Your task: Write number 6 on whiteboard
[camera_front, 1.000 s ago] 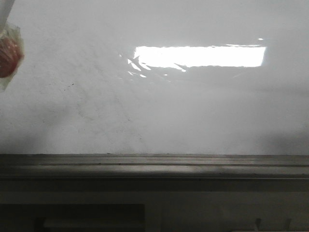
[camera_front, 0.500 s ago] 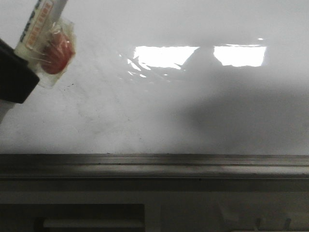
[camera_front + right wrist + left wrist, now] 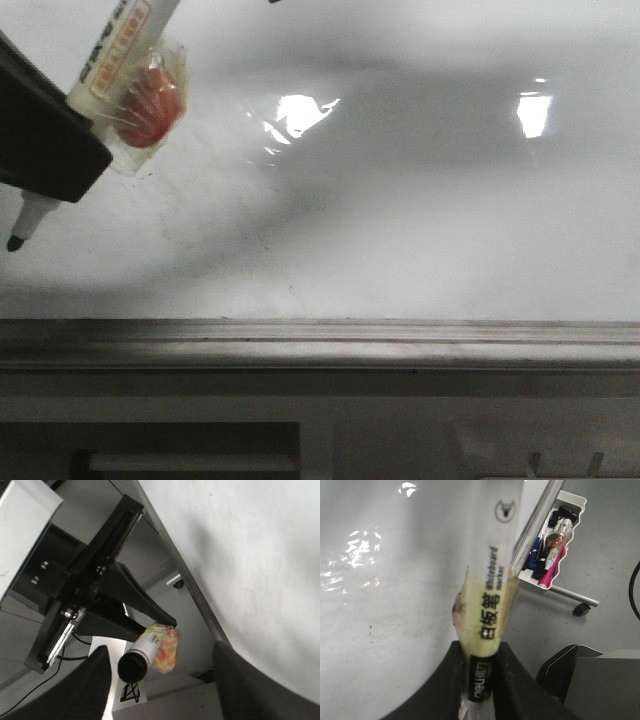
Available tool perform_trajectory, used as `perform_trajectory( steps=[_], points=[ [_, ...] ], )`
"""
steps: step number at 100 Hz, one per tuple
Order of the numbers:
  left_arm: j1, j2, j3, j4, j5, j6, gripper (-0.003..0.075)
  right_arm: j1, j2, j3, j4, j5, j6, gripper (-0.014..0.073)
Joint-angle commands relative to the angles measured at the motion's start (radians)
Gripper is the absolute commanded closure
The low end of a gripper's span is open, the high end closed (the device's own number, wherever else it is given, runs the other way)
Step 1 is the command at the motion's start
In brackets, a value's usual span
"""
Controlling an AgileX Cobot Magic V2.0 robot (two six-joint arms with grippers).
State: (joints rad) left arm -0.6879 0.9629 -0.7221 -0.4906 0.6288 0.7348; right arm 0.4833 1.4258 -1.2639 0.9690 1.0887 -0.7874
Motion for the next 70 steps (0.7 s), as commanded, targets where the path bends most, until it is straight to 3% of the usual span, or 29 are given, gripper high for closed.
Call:
perform_trajectory(
  steps=[1,48,55,70],
  points=[
    [-0.009,-0.006,-0.038,-0.01,-0.06,-0.002,0.0741,0.016,-0.011,-0.053,0.048,0.016,0.001,0.0198],
    [-0.038,0.095,-0.119,0.024,-0.048,-0.002,0.0741,0.049,0.007,-0.057,0.0,-0.022,0.001,0.0203],
    [-0.045,0.095,-0.121,0.03,-0.055,-0.002,0.0741,0.049,0.007,-0.057,-0.004,-0.022,0.001,0.0255],
    [-0.045,0.095,-0.121,0.033,-0.068,-0.002,0.0741,0.049,0.007,-0.057,-0.026,-0.013,0.001,0.0449]
  ],
)
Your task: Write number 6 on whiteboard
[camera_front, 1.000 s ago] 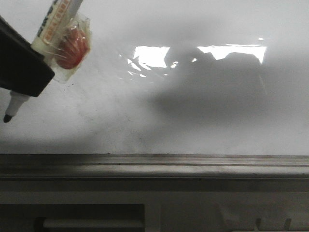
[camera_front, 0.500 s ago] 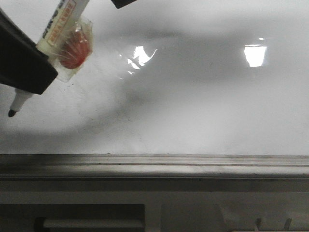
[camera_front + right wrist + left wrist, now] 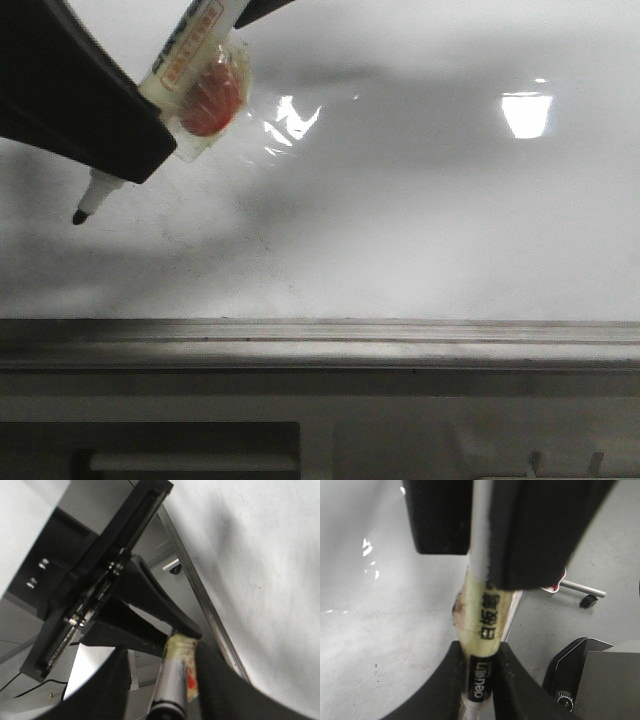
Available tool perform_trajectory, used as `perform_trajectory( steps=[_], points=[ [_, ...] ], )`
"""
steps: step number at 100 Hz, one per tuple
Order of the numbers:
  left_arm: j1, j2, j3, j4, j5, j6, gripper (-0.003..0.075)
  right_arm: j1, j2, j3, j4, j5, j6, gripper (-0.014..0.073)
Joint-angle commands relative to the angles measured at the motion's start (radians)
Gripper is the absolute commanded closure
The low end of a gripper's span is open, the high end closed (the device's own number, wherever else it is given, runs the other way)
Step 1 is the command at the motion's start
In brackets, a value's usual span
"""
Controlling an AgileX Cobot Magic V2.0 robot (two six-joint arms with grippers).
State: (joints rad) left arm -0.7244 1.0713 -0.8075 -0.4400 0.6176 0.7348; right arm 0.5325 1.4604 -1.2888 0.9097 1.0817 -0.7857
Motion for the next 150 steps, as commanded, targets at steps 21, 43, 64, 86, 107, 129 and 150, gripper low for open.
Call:
perform_trajectory(
  steps=[21,43,64,86,107,129,150],
  points=[
    [-0.009,-0.013,-0.036,-0.018,-0.069,-0.002,0.074,0.0,-0.028,-0.032,0.002,0.01,-0.002,0.0662],
    [-0.007,-0.015,-0.036,-0.018,-0.069,-0.002,0.0682,0.0,-0.028,-0.032,-0.008,0.014,-0.004,0.0652],
    [0.029,-0.037,-0.036,-0.045,-0.073,-0.021,0.0268,0.0,-0.05,-0.026,-0.027,-0.029,-0.006,0.0637],
    [0.196,-0.176,-0.027,-0.172,-0.076,-0.028,0.0195,0.0,-0.212,0.072,-0.076,-0.159,-0.006,0.0637],
    [0.36,-0.366,0.071,-0.265,-0.141,-0.028,0.0209,0.0,-0.416,0.27,-0.099,-0.279,-0.027,0.0638],
    [0.446,-0.533,0.192,-0.357,-0.283,-0.028,0.0209,0.0,-0.574,0.457,-0.099,-0.613,-0.022,0.0637],
    [0.452,-0.574,0.221,-0.359,-0.295,-0.028,0.0209,0.0,-0.603,0.526,-0.099,-0.809,-0.019,0.0637]
  ],
)
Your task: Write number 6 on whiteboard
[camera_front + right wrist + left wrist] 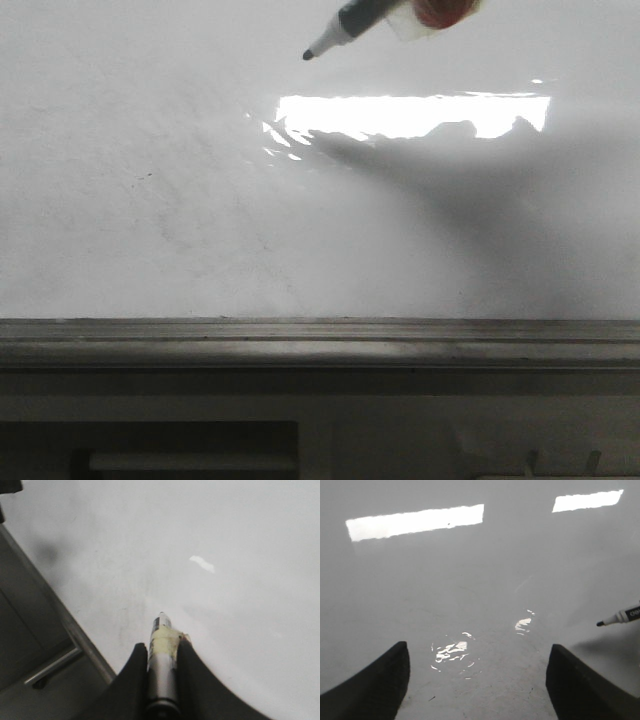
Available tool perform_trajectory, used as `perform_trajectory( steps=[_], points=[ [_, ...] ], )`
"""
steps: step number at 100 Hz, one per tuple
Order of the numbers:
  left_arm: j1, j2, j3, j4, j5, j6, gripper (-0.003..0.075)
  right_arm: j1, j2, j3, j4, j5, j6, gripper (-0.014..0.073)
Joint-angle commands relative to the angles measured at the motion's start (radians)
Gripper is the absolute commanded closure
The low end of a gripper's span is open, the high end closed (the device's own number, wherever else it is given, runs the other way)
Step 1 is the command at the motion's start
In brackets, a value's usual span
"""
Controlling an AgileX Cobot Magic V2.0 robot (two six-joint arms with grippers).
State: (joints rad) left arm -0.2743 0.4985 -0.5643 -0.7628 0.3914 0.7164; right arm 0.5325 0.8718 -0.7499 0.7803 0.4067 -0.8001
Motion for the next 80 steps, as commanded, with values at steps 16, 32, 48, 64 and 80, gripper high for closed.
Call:
perform_trajectory(
  steps=[16,32,48,64,80],
  points=[
    [0.002,-0.001,-0.023,-0.036,-0.078,-0.01,0.0209,0.0,-0.013,-0.009,0.03,-0.246,-0.004,0.0637],
    [0.002,-0.001,-0.023,-0.036,-0.082,-0.01,0.0209,0.0,0.015,-0.009,0.03,-0.318,-0.004,0.0637],
    [0.002,-0.001,-0.023,-0.036,-0.089,-0.01,0.0209,0.0,0.07,-0.009,0.032,-0.357,-0.004,0.0637],
    [0.002,-0.001,-0.023,-0.036,-0.089,-0.01,0.0209,0.0,0.134,-0.009,0.047,-0.286,-0.004,0.0637],
    [0.002,-0.001,-0.023,-0.036,-0.091,-0.01,0.0209,0.0,0.156,-0.009,0.02,-0.103,-0.004,0.0637]
  ],
)
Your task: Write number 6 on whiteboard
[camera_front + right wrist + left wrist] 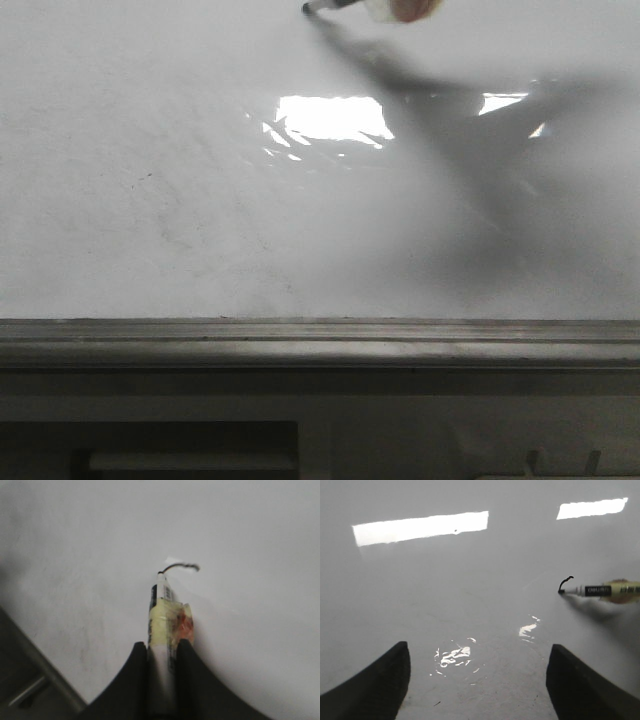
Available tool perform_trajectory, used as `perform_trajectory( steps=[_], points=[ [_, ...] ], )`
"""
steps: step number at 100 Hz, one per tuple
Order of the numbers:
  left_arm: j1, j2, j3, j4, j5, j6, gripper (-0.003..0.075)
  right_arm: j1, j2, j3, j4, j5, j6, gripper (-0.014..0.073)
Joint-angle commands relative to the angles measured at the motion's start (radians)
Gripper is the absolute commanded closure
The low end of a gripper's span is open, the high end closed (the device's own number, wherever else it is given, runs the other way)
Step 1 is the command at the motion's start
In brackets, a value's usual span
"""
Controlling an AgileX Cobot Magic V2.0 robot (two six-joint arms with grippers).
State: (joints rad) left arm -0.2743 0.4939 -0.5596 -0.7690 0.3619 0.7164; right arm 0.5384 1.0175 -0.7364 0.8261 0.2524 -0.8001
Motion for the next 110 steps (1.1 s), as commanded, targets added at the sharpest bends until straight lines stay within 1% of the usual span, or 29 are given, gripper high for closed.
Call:
perform_trajectory(
  steps=[1,14,24,31,39,49,66,83,90,102,110],
  points=[
    [0.002,0.003,-0.027,-0.03,-0.062,-0.01,0.0209,-0.006,0.011,-0.023,-0.031,0.06,-0.004,0.0637],
    [0.002,0.003,-0.027,-0.03,-0.063,-0.01,0.0209,-0.018,-0.003,-0.023,-0.06,0.156,0.02,0.0637],
    [0.002,0.003,-0.027,-0.03,-0.063,-0.01,0.0209,-0.053,-0.027,-0.023,-0.129,0.189,0.081,0.0637],
    [0.002,0.003,-0.027,-0.03,-0.063,-0.01,0.0209,-0.084,-0.059,-0.023,-0.167,0.184,0.118,0.0637],
    [0.002,0.003,-0.027,-0.03,-0.063,-0.01,0.0209,-0.119,-0.104,-0.023,-0.163,0.145,0.118,0.0637],
    [0.002,0.003,-0.027,-0.03,-0.063,-0.01,0.0209,-0.124,-0.122,-0.027,-0.157,0.105,0.118,0.0638],
    [0.002,0.003,-0.027,-0.03,-0.063,-0.01,0.0209,-0.093,-0.067,-0.051,-0.12,0.11,0.104,0.0638],
    [0.002,0.003,-0.027,-0.03,-0.063,-0.01,0.0209,-0.011,0.032,-0.101,-0.118,0.124,0.102,0.0638],
    [0.002,0.003,-0.027,-0.03,-0.063,-0.01,0.0209,0.019,0.059,-0.128,-0.118,0.174,0.098,0.0638],
    [0.002,0.003,-0.027,-0.03,-0.057,-0.01,0.0209,0.033,0.035,-0.156,-0.134,0.337,0.088,0.0638],
    [0.002,0.003,-0.027,-0.03,-0.037,-0.01,0.0209,0.031,-0.004,-0.156,-0.143,0.379,0.088,0.0638]
  ],
)
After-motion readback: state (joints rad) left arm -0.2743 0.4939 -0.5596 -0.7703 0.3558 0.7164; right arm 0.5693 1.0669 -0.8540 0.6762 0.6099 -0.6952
